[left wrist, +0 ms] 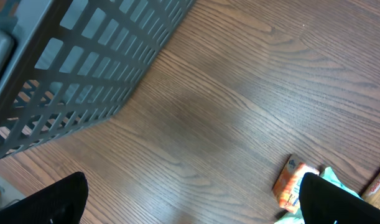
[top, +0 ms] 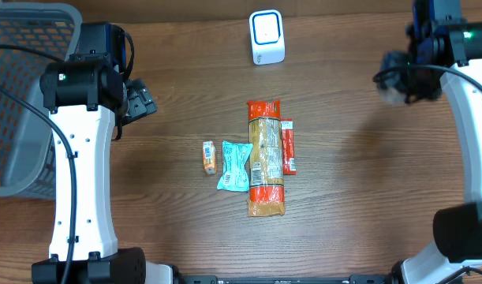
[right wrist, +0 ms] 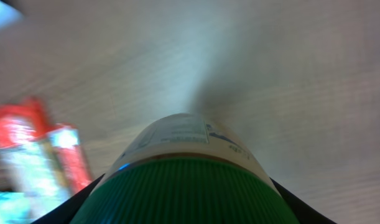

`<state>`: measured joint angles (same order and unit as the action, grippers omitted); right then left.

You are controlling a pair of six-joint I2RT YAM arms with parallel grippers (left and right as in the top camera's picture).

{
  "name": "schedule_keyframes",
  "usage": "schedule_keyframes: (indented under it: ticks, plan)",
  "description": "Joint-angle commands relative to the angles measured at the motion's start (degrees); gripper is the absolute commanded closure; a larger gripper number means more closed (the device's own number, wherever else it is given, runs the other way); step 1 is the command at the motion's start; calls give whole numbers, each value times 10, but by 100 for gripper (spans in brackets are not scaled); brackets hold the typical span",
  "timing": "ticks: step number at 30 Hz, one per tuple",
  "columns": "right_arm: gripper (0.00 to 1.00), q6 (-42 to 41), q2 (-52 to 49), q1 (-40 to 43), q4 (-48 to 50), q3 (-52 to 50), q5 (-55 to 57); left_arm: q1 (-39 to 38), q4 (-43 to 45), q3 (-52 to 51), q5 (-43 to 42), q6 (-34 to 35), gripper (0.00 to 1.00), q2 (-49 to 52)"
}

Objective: Scan the item barcode
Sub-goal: 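Move the jar right and set it down on the table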

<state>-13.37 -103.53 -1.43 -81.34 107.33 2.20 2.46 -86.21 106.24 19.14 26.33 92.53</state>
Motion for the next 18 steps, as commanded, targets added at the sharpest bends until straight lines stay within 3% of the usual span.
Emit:
schedule_keyframes:
  ticks: [1,9,18]
  plan:
    - [96,3,5,40,8,-71,5,2,-1,3,7,-10,0,5]
    - [96,1,5,107,155,-251,7,2,-1,3,7,-10,0,5]
    - [88,1,5,117,248,-337,7,2,-1,3,7,-10,0,5]
